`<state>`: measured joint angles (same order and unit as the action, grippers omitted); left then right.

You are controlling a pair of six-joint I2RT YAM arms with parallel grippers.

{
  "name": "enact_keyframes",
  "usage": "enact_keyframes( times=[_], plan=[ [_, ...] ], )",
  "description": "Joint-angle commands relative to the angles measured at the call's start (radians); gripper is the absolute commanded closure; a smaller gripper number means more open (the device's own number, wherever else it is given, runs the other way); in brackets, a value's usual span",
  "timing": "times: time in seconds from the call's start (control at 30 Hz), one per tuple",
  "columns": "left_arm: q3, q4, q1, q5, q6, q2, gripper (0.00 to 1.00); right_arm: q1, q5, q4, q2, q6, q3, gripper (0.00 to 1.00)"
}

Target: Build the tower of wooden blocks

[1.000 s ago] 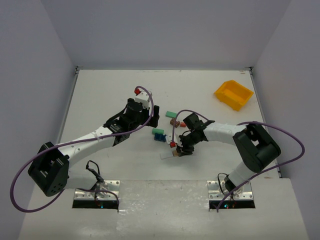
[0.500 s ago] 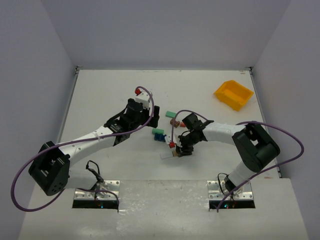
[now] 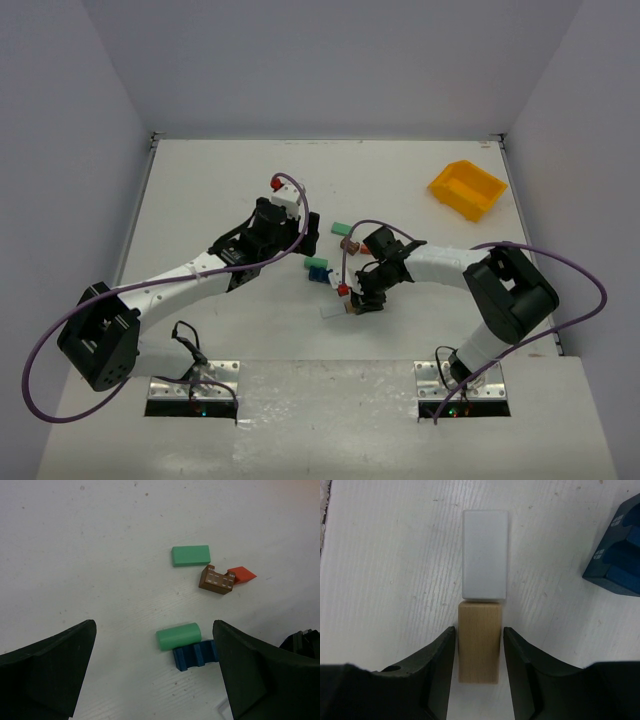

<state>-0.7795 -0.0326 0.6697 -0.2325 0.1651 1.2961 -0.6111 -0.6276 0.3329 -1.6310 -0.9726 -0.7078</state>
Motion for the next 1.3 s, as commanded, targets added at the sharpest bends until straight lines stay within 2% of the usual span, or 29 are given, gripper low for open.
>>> enact_keyframes(
  times=[0.0,0.27,0.33,1.27],
  plan=[
    [-0.043,-0.027,0.014,-0.005,-0.006,0.001,0.0,-0.006,0.065,0.011,-0.023,0.003,0.012,0.57],
    [-0.041,-0.027,0.016,-0.013,-0.006,0.002,0.0,-0.004,0.062,0.018,-0.021,-0.008,0.005,0.62],
    [-0.041,-0.027,0.016,-0.011,-0.004,0.002,0.0,-0.004,0.056,0.029,-0.022,-0.015,0.0,0.66],
    [-0.053,-0.024,0.018,-0.011,-0.01,0.017,0.0,-0.006,0.033,0.027,-0.024,-0.014,-0.014,0.67]
  ],
)
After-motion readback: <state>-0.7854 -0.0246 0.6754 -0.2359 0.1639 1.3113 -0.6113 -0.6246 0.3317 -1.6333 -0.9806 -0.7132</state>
